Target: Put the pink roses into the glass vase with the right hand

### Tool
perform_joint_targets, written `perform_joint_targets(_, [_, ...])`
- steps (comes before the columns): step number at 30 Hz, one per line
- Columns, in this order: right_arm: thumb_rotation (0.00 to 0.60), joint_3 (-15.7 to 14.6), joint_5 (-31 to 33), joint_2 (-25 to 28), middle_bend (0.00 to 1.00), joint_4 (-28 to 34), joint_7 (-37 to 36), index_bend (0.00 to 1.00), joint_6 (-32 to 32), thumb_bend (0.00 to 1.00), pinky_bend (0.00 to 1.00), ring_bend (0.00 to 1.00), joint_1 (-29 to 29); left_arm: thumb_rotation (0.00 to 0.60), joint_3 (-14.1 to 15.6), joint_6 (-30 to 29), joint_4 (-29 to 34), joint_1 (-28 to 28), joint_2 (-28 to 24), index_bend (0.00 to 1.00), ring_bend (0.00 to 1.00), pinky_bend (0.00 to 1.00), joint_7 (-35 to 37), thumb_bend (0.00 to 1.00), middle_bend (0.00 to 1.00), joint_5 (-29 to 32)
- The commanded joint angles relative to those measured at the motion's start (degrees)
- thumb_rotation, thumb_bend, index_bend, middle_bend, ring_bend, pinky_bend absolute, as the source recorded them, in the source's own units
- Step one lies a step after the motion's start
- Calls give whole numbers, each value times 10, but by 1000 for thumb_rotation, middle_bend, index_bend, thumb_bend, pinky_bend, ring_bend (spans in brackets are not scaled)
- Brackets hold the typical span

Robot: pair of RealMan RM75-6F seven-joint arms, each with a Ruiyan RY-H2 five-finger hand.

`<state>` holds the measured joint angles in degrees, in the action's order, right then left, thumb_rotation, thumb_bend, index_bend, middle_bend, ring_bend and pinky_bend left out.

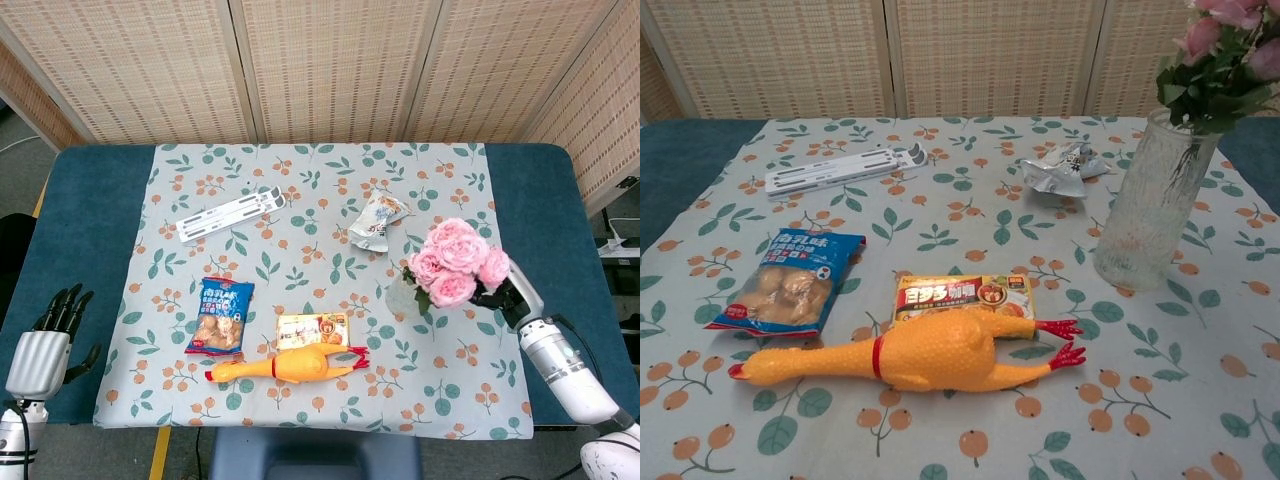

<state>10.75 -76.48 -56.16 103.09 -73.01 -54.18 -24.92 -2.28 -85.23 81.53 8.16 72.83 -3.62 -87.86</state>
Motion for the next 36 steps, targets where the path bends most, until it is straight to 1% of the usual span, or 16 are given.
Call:
perform_joint_targets(1, [600,3,6,-6,752,-8,3,366,8,414,1000,762,-3,600,0,-1,0,0,0,71,17,347,0,334,0,-1])
perform_joint_targets(3, [600,5,8,-9,752,-14,2,314,13,348,1000,760,-4,600,0,-1,0,0,0,72,17,347,0,334,0,-1])
perform_joint_targets(7, [600,4,-2,-12,752,-22,0,243,12,312,1000,754,-1,600,0,1,-1,0,1,71,17,348,0,334,0,1])
perform_joint_targets(11, [600,-2,-27,-10,752,-27,-3,154,0,222,1000,726,8,600,0,0,-1,0,1,71,17,347,-1,334,0,0])
perform_joint_targets(14, [600,-11,-54,-7,744,-36,4,95,-16,164,1000,684,16,600,0,0,-1,0,1,72,17,348,-1,334,0,0])
perform_joint_targets(16, [600,-22,-81,-6,707,-45,19,54,-37,133,990,638,25,600,0,0,-1,0,1,72,17,348,0,333,0,1])
perform_joint_targets(17, [600,-28,-96,-6,654,-50,26,24,-47,113,971,586,30,600,0,0,-2,0,1,72,17,347,0,333,0,1])
perform_joint_targets(19, [600,-43,-131,-6,541,-62,49,3,-77,86,907,472,41,600,-1,0,-2,0,1,72,17,348,0,333,0,1])
perform_joint_targets(20, [600,-55,-156,-6,444,-72,70,0,-99,71,839,372,51,600,-1,0,-3,0,1,72,17,348,1,334,0,2])
perform_joint_targets(23, [600,-76,-197,-15,253,-100,115,0,-155,55,669,174,76,600,-1,0,-3,0,1,72,17,348,1,334,0,3])
perform_joint_targets(27, [600,-94,-226,-31,105,-138,180,0,-223,55,418,28,108,600,-1,1,-4,0,2,71,17,348,0,333,0,4])
perform_joint_targets(29, [600,-98,-235,-45,73,-163,242,0,-260,55,327,2,127,600,-1,1,-4,1,2,71,17,347,-1,333,0,4])
perform_joint_targets(31, [600,-94,-231,-65,65,-186,327,0,-295,55,296,0,149,600,-2,1,-4,1,2,71,17,348,-1,333,0,4])
perform_joint_targets(34, [600,-64,-207,-132,65,-236,531,0,-381,55,271,0,192,600,-2,2,-7,0,3,71,17,348,0,334,0,6])
perform_joint_targets(35, [600,-48,-198,-166,64,-259,611,0,-417,55,262,0,205,600,-2,3,-8,0,3,72,17,348,0,334,0,7])
perform_joint_targets(36, [600,-39,-198,-188,56,-276,667,0,-440,55,252,0,211,600,-2,3,-8,0,3,71,17,347,1,334,0,8])
